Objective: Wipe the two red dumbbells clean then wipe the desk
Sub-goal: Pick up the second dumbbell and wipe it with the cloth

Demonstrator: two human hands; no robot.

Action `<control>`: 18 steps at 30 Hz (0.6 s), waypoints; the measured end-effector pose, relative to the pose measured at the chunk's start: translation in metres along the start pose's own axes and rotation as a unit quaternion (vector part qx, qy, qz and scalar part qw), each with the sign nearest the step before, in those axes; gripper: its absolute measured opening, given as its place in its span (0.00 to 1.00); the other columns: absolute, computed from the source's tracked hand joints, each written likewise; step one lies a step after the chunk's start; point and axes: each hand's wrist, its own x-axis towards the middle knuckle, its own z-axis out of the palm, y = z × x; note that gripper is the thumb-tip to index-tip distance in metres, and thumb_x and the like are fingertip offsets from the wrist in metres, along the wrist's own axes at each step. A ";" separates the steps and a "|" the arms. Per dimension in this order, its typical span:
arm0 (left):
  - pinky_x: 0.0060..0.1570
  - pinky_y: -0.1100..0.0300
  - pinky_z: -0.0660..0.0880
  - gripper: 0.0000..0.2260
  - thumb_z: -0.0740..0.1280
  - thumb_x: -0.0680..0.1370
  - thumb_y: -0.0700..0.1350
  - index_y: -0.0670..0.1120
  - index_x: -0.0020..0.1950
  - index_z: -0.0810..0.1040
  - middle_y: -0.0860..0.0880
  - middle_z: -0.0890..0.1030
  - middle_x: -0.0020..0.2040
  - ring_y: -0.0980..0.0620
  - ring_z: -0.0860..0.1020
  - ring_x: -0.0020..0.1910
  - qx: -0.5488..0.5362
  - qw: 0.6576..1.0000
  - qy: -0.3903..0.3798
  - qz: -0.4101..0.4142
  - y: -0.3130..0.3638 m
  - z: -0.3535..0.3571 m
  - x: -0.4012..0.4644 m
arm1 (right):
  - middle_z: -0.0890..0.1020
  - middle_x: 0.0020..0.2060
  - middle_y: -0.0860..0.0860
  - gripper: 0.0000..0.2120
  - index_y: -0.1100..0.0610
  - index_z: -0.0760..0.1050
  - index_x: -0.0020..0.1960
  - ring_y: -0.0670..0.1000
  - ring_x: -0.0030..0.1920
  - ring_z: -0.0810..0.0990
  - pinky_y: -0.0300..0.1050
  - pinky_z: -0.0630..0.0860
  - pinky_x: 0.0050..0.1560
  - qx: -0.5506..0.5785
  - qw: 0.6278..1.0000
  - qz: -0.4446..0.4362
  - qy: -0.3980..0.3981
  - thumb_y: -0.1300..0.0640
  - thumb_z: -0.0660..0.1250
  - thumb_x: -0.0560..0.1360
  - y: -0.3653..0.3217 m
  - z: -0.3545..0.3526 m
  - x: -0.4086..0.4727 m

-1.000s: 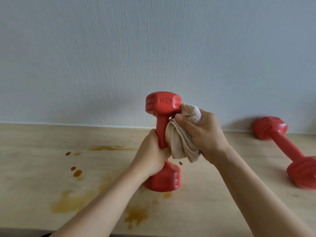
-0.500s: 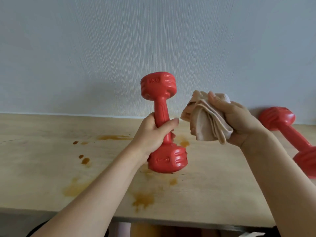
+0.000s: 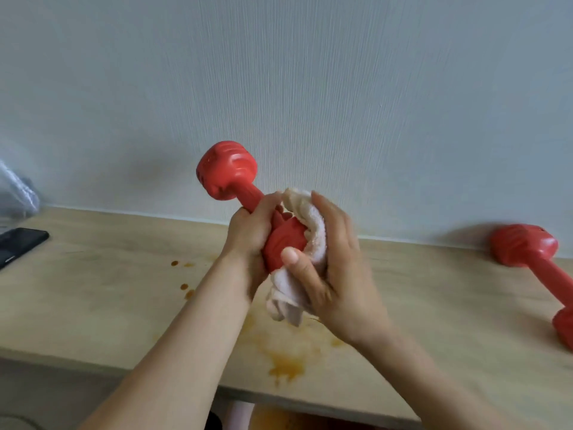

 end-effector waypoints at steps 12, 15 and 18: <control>0.39 0.51 0.72 0.08 0.69 0.67 0.43 0.46 0.34 0.70 0.46 0.72 0.30 0.47 0.72 0.35 -0.017 0.993 0.047 0.107 -0.010 0.019 -0.006 | 0.81 0.53 0.56 0.21 0.54 0.76 0.57 0.60 0.60 0.77 0.50 0.75 0.49 0.449 0.810 0.375 0.045 0.41 0.56 0.78 0.015 -0.014 0.020; 0.39 0.52 0.74 0.08 0.69 0.69 0.42 0.45 0.37 0.70 0.49 0.74 0.26 0.48 0.74 0.30 -0.007 0.992 0.049 0.113 -0.013 0.020 -0.006 | 0.74 0.64 0.63 0.33 0.61 0.71 0.67 0.64 0.66 0.72 0.60 0.68 0.62 0.511 0.744 0.430 -0.023 0.36 0.49 0.77 0.018 -0.014 0.025; 0.31 0.61 0.75 0.06 0.67 0.75 0.41 0.42 0.43 0.71 0.52 0.76 0.24 0.54 0.76 0.25 0.010 0.990 0.056 0.128 -0.012 0.019 -0.007 | 0.77 0.61 0.63 0.38 0.59 0.73 0.65 0.62 0.61 0.77 0.65 0.73 0.58 0.530 0.713 0.455 -0.069 0.31 0.47 0.75 0.029 -0.016 0.027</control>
